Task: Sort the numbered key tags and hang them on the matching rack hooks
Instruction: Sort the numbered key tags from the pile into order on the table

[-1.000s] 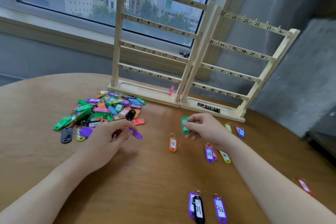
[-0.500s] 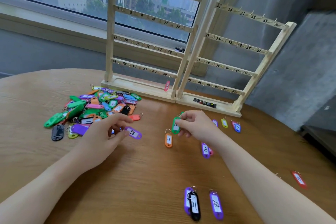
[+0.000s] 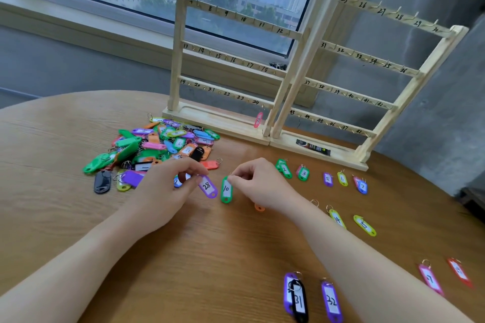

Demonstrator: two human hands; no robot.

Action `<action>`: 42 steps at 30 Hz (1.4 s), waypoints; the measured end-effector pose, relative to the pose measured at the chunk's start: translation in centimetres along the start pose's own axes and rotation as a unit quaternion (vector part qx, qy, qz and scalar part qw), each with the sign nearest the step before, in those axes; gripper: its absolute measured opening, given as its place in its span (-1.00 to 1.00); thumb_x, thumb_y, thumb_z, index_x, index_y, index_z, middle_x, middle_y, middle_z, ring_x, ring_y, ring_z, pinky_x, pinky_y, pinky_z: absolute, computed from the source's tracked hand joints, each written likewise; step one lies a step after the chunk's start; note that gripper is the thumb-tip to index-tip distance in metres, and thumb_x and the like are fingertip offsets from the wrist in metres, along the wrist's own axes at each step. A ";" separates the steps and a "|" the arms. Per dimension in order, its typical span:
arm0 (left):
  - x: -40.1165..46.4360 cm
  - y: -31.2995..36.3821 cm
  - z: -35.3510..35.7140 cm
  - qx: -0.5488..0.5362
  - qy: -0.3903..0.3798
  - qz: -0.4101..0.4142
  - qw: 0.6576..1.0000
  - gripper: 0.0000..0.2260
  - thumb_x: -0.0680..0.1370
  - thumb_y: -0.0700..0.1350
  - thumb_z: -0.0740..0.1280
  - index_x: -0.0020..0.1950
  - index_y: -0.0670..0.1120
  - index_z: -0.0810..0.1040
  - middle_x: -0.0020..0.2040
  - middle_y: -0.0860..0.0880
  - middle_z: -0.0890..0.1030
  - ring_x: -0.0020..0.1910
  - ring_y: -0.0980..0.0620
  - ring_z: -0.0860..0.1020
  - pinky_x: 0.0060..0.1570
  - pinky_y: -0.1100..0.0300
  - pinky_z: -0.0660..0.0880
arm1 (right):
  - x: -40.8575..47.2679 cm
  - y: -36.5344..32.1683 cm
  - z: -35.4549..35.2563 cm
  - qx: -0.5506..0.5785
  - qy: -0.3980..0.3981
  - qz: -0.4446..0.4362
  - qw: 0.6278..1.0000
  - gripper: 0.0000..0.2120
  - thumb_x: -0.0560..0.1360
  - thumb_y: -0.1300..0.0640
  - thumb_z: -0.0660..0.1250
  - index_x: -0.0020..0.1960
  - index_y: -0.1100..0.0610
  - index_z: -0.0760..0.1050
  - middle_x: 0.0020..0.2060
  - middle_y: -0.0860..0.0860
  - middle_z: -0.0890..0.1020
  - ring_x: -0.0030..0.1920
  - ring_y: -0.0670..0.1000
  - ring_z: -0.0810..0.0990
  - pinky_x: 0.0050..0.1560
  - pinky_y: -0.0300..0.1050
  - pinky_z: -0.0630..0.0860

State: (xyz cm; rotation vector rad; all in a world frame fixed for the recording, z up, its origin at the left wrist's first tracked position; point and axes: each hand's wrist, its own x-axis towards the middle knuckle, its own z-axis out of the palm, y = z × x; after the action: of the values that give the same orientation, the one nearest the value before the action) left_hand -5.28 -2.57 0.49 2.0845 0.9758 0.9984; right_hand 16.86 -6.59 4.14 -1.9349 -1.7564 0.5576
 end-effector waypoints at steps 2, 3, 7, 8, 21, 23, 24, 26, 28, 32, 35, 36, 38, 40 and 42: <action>0.1 0.0 0.1 0.006 -0.007 0.001 1.000 -0.81 0.59 -0.13 0.39 0.04 0.18 0.65 -0.06 0.18 0.63 -0.05 0.20 0.51 -0.17 0.41 0.35 | 0.2 0.0 0.1 -0.026 0.006 -0.008 1.000 -0.83 0.57 0.02 0.38 -0.10 0.04 0.70 -0.44 -0.15 0.54 -0.43 -0.17 0.46 -0.43 -0.34 0.35; 0.1 0.0 0.1 0.010 -0.011 0.001 1.000 -0.81 0.59 -0.12 0.38 0.04 0.19 0.64 -0.06 0.19 0.62 -0.04 0.19 0.52 -0.16 0.39 0.35 | 0.4 0.1 0.2 -0.042 0.009 -0.013 0.999 -0.85 0.57 0.02 0.38 -0.09 0.04 0.69 -0.41 -0.14 0.54 -0.39 -0.16 0.47 -0.39 -0.31 0.36; 0.1 0.1 0.0 0.005 -0.024 -0.001 1.000 -0.80 0.59 -0.12 0.38 0.02 0.22 0.64 -0.05 0.18 0.63 -0.01 0.18 0.53 -0.10 0.29 0.36 | 0.8 0.2 0.2 -0.081 0.032 -0.029 0.996 -0.89 0.56 0.02 0.37 -0.08 -0.01 0.64 -0.35 -0.16 0.52 -0.27 -0.11 0.52 -0.22 -0.13 0.44; 0.0 0.1 0.0 0.005 -0.028 -0.001 1.000 -0.80 0.59 -0.12 0.38 0.01 0.22 0.64 -0.05 0.18 0.63 -0.01 0.18 0.52 -0.10 0.32 0.35 | 0.8 0.3 -0.1 -0.079 0.040 -0.030 0.996 -0.90 0.55 0.02 0.36 -0.09 -0.01 0.63 -0.35 -0.15 0.53 -0.27 -0.11 0.52 -0.21 -0.10 0.48; -1.9 3.6 0.9 -0.004 -0.091 0.026 0.995 -0.74 0.50 -0.19 0.49 -0.12 0.22 0.70 -0.11 0.25 0.56 -0.08 0.19 0.52 -0.17 0.50 0.34 | -10.2 6.4 -4.9 -0.093 0.122 -0.023 0.988 -0.94 0.56 0.02 0.33 -0.04 -0.03 0.57 -0.37 -0.06 0.55 -0.29 -0.04 0.50 -0.17 0.02 0.52; -1.4 4.4 1.3 -0.009 -0.099 0.033 0.994 -0.73 0.49 -0.16 0.50 -0.09 0.27 0.68 -0.12 0.20 0.56 -0.09 0.20 0.51 -0.17 0.49 0.32 | -13.0 8.1 -6.4 -0.078 0.141 -0.007 0.987 -0.96 0.57 0.06 0.35 -0.05 -0.04 0.58 -0.38 -0.05 0.53 -0.31 -0.04 0.48 -0.21 -0.02 0.49; -1.0 4.9 1.8 -0.003 -0.110 0.042 0.993 -0.70 0.48 -0.16 0.51 -0.06 0.30 0.66 -0.12 0.18 0.57 -0.10 0.20 0.50 -0.18 0.49 0.31 | -14.3 9.1 -7.2 -0.069 0.160 0.003 0.985 -0.95 0.57 0.09 0.37 -0.06 -0.04 0.59 -0.39 -0.05 0.53 -0.32 -0.03 0.47 -0.22 -0.03 0.47; -0.3 6.4 3.3 0.016 -0.139 0.075 0.987 -0.69 0.48 -0.17 0.53 -0.07 0.30 0.66 -0.16 0.15 0.59 -0.12 0.18 0.51 -0.20 0.47 0.30 | -17.2 11.1 -9.1 -0.045 0.235 0.024 0.971 -0.90 0.57 0.16 0.40 -0.08 -0.02 0.61 -0.38 -0.06 0.55 -0.31 0.00 0.49 -0.23 -0.08 0.47; 0.3 8.6 5.4 0.010 -0.170 0.098 0.980 -0.77 0.49 -0.15 0.52 -0.14 0.23 0.68 -0.18 0.18 0.59 -0.13 0.17 0.52 -0.20 0.43 0.32 | -20.1 13.0 -10.8 -0.024 0.333 0.052 0.941 -0.87 0.57 0.24 0.39 -0.09 0.02 0.62 -0.33 -0.06 0.61 -0.26 0.00 0.54 -0.24 -0.21 0.48; 1.0 13.6 10.9 -0.009 -0.226 0.124 0.966 -0.85 0.51 -0.13 0.49 -0.16 0.13 0.65 -0.25 0.21 0.58 -0.16 0.27 0.48 -0.17 0.44 0.34 | -24.6 16.5 -12.4 -0.006 0.433 0.130 0.892 -0.84 0.60 0.26 0.33 -0.04 0.04 0.62 -0.20 -0.11 0.65 -0.12 -0.14 0.61 -0.15 -0.34 0.52; 1.0 16.2 15.4 0.019 -0.279 0.140 0.950 -0.89 0.52 -0.08 0.45 -0.18 0.11 0.61 -0.24 0.13 0.58 -0.16 0.17 0.52 -0.16 0.32 0.43 | -26.3 18.5 -12.7 0.035 0.451 0.167 0.876 -0.83 0.59 0.26 0.34 -0.06 0.02 0.63 -0.19 -0.10 0.67 -0.10 -0.16 0.62 -0.13 -0.31 0.53; 1.0 16.8 16.7 0.013 -0.292 0.138 0.946 -0.89 0.52 -0.09 0.44 -0.18 0.09 0.62 -0.24 0.13 0.59 -0.19 0.13 0.52 -0.17 0.27 0.47 | -26.7 18.8 -12.6 0.050 0.453 0.177 0.872 -0.83 0.59 0.25 0.35 -0.06 0.02 0.64 -0.19 -0.11 0.67 -0.10 -0.19 0.62 -0.16 -0.36 0.52; 0.9 18.2 19.3 0.002 -0.313 0.138 0.940 -0.88 0.53 -0.10 0.43 -0.19 0.08 0.61 -0.27 0.15 0.57 -0.26 0.15 0.50 -0.25 0.31 0.44 | -27.4 19.6 -12.5 0.076 0.461 0.192 0.863 -0.83 0.59 0.25 0.35 -0.07 0.03 0.65 -0.20 -0.12 0.68 -0.12 -0.21 0.62 -0.18 -0.44 0.49; 1.0 19.3 21.4 -0.002 -0.330 0.146 0.933 -0.86 0.54 -0.09 0.42 -0.21 0.10 0.60 -0.26 0.14 0.57 -0.28 0.21 0.47 -0.28 0.36 0.38 | -27.7 20.2 -12.1 0.093 0.465 0.205 0.856 -0.81 0.60 0.24 0.35 -0.08 0.01 0.64 -0.24 -0.12 0.67 -0.15 -0.20 0.62 -0.19 -0.46 0.49; 1.3 20.2 23.0 -0.005 -0.344 0.150 0.927 -0.87 0.54 -0.08 0.42 -0.19 0.10 0.60 -0.25 0.13 0.57 -0.28 0.25 0.46 -0.28 0.42 0.34 | -27.8 20.5 -11.7 0.096 0.460 0.211 0.857 -0.81 0.60 0.23 0.34 -0.09 -0.01 0.63 -0.26 -0.14 0.66 -0.16 -0.19 0.62 -0.19 -0.44 0.51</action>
State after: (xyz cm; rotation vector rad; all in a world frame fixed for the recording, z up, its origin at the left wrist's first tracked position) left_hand 21.31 -17.17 4.58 2.3572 0.2973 0.3271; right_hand 37.42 -36.52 1.27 -1.9430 -0.6545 -0.0953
